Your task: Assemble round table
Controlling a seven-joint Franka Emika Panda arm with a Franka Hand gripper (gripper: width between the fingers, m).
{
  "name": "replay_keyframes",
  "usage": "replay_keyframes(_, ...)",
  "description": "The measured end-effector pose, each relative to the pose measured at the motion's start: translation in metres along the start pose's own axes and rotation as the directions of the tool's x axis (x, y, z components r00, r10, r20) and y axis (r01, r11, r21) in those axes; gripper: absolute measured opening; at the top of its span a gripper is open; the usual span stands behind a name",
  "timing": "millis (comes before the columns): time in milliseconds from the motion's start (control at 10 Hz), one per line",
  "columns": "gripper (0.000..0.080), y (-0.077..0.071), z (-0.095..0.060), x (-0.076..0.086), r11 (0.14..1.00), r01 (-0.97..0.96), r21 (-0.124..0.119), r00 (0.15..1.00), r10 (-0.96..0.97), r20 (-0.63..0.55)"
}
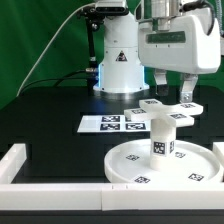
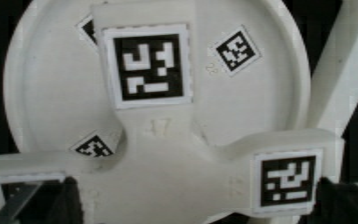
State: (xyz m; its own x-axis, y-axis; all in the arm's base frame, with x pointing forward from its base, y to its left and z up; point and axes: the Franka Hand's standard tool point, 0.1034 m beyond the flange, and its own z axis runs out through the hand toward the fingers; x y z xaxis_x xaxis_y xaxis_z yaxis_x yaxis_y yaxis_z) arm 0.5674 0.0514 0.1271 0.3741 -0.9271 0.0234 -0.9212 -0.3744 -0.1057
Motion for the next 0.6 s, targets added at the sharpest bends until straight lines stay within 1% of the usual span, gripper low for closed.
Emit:
replay_keyframes(100, 0.0649, 0.0006, 0.0002, 0.0017, 0.988, 0.155, -0.001, 0.988, -0.155, -0.001)
replay_keyframes(200, 0.0649, 0.0020, 0.0010, 0.0046, 0.934, 0.357, -0.002, 0.934, -0.357, 0.001)
replay_keyframes(300, 0.0649, 0.0017, 0.0014, 0.0027, 0.896, 0.443, -0.002, 0.896, -0.443, 0.003)
replay_keyframes(600, 0.0649, 0.0019, 0.0012, 0.0043, 0.818, 0.575, -0.001, 0.818, -0.575, 0.002)
